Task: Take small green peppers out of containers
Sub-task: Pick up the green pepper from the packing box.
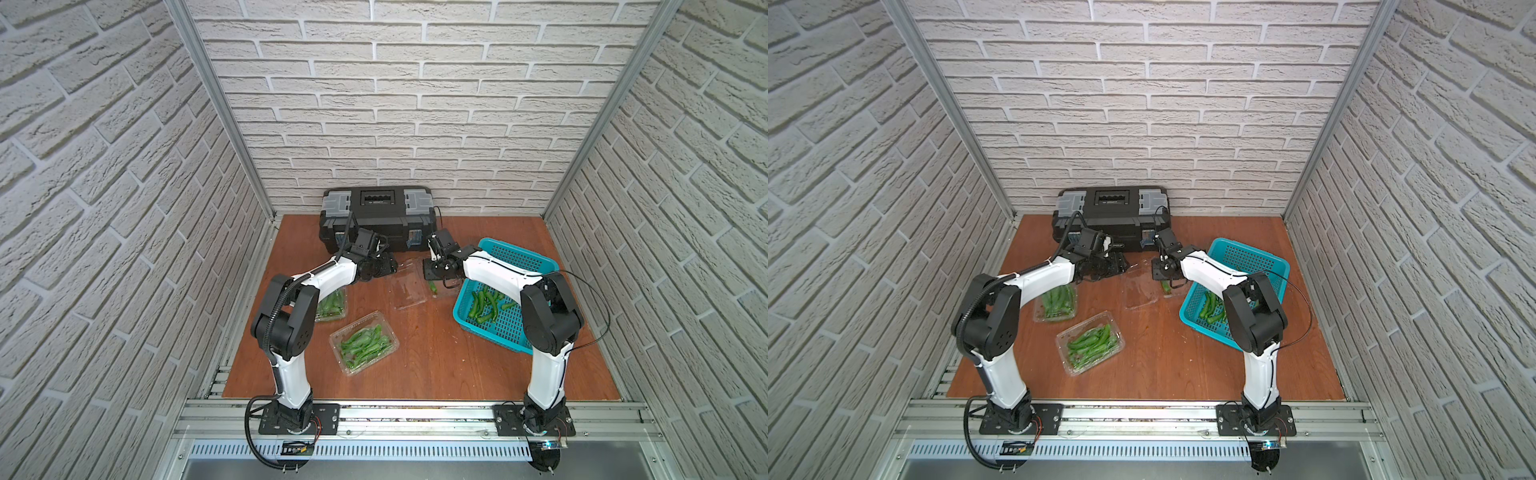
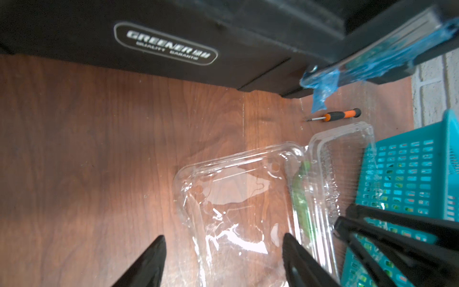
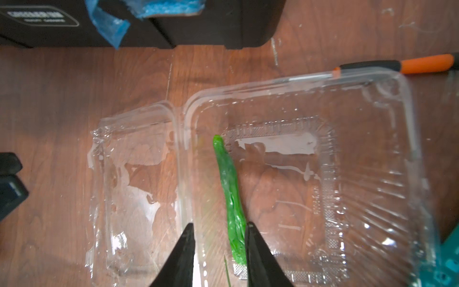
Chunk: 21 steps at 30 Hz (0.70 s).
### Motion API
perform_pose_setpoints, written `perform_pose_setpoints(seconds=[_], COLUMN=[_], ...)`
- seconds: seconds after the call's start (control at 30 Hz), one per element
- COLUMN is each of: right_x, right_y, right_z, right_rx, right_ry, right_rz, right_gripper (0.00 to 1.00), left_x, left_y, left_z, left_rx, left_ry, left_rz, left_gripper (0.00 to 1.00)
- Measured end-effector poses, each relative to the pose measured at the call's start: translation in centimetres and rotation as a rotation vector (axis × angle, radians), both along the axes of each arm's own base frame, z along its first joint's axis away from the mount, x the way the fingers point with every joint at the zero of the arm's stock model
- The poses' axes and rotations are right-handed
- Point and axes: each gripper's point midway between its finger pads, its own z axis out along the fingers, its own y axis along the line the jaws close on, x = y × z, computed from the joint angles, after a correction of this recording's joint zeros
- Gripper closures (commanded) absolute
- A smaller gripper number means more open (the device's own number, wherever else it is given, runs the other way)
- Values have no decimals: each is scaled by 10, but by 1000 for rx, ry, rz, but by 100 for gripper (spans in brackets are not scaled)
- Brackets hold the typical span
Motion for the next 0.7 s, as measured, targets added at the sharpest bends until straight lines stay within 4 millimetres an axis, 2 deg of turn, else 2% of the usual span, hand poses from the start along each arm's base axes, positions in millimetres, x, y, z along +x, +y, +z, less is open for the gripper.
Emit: perform_pose_setpoints(seconds=[0.23,0.47,0.57,0.7], right_x=[6,-9,-11,-12], right_y=[-15,-6,-2,0], right_z=[-6,-52,-57,-58], right_rx=[14,30,40,43], right_ry=[21,139,149,154], right_rz=[-45,-7,7,11], right_gripper=[65,65,66,80], left_x=[-6,-9,-9,-13], left_y=[9,10,9,10], left_z=[-23,-33,-38,-48], left_rx=[37,58,65,75], left_ry=[70,112,128,157], left_rz=[1,-16,-20,-27], left_gripper=[27,27,27,27])
